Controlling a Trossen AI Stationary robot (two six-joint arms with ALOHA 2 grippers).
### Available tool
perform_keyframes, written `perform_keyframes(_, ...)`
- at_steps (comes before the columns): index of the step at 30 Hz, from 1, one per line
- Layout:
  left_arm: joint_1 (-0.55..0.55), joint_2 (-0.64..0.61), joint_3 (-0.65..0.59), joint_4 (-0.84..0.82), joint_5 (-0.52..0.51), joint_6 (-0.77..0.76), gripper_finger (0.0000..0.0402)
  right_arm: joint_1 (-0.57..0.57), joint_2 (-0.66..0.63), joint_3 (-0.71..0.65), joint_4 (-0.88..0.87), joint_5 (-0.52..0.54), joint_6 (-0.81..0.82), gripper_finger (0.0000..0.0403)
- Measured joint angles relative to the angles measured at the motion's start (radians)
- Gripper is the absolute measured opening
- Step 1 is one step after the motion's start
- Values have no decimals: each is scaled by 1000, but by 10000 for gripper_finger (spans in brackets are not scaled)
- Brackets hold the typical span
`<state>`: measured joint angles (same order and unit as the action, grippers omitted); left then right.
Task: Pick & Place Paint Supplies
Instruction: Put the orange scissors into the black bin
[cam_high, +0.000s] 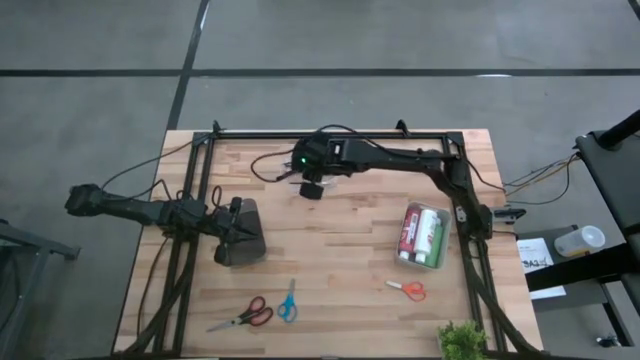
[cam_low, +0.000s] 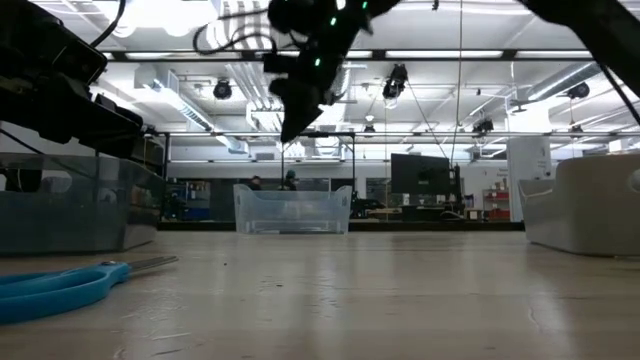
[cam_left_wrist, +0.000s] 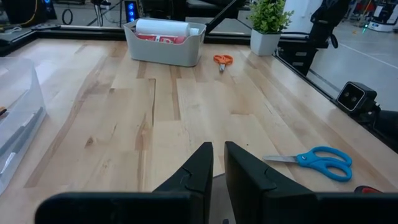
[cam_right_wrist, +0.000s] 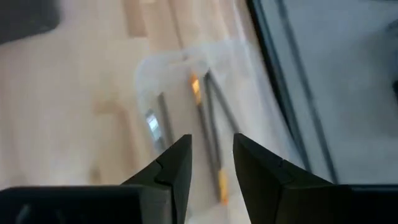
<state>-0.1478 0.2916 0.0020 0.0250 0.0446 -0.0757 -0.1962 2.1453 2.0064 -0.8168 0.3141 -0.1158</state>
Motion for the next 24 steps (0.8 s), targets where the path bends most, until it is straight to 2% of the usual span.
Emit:
perform_keyframes(6, 0, 0, 0, 0, 0, 0, 51, 90, -89, -3, -253, 0, 277, 113)
perform_keyframes(11, 0, 0, 0, 0, 0, 0, 51, 210, -141, -23, -428, -8, 505, 113)
perform_keyframes(17, 0, 0, 0, 0, 0, -1, 51, 397, -178, -57, -528, -8, 760, 113)
perform_keyframes(24, 0, 0, 0, 0, 0, -3, 51, 589, -192, -133, -549, -9, 1065, 113)
